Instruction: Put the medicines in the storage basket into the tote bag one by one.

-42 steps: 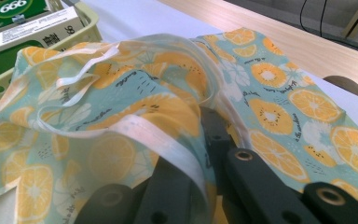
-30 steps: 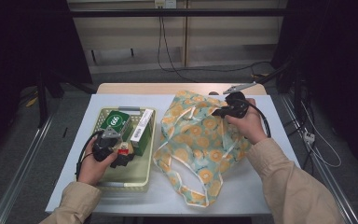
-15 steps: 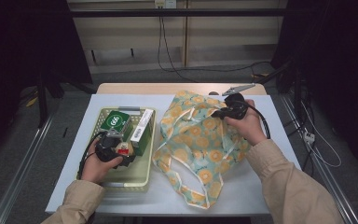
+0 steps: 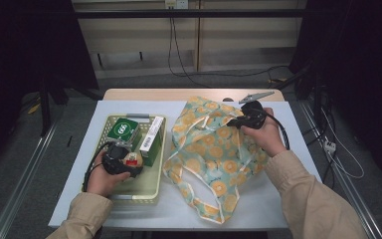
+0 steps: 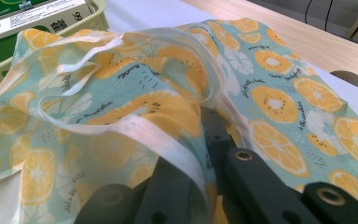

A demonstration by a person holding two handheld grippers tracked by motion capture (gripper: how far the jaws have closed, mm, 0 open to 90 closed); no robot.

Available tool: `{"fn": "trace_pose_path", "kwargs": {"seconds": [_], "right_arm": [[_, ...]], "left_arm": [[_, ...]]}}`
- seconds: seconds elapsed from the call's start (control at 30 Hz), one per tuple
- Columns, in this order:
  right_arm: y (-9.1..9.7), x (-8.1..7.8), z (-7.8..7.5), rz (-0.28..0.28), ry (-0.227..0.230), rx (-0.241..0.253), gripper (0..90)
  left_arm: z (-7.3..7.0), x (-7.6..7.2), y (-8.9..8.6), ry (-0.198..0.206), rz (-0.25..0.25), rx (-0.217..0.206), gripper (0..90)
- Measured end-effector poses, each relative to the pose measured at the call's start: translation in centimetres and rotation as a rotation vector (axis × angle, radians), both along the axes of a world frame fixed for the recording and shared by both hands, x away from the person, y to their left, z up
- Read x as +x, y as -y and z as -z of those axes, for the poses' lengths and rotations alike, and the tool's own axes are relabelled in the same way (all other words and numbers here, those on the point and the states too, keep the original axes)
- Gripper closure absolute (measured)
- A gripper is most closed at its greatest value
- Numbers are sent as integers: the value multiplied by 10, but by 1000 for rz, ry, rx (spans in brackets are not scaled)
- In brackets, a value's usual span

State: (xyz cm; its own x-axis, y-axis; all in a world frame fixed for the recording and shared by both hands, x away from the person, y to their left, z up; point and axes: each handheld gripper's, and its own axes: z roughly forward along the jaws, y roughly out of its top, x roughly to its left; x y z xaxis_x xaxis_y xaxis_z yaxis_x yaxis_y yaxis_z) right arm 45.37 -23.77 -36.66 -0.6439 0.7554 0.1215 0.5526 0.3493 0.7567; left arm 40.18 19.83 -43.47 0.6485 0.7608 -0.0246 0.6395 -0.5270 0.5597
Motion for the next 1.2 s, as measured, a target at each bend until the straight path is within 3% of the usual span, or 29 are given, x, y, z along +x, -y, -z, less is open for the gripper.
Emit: {"fn": "trace_pose_path", "kwargs": {"seconds": [0.1, 0.23, 0.4, 0.47, 0.63, 0.7, 1.2], "right_arm": [[0, 0, 1, -1, -1, -1, 896], [-2, 1, 2, -5, -9, -4, 896], [-3, 1, 2, -4, -12, 4, 897], [-3, 2, 3, -3, -12, 2, 896], [-2, 3, 3, 0, -17, 6, 896], [-1, 3, 3, 2, -19, 3, 896], [-4, 4, 0, 2, -20, -1, 896]], "left_arm": [[-9, -3, -3, 37, -17, -71, 204], [-23, -7, -6, 59, -17, -103, 204], [-54, -10, -11, 84, -39, -131, 204], [-69, -14, -10, 100, -28, -136, 204], [-97, -23, 5, 113, 18, -207, 204], [-102, -23, 13, 107, 40, -236, 204], [-105, -21, 82, 95, 174, -280, 205]]}}
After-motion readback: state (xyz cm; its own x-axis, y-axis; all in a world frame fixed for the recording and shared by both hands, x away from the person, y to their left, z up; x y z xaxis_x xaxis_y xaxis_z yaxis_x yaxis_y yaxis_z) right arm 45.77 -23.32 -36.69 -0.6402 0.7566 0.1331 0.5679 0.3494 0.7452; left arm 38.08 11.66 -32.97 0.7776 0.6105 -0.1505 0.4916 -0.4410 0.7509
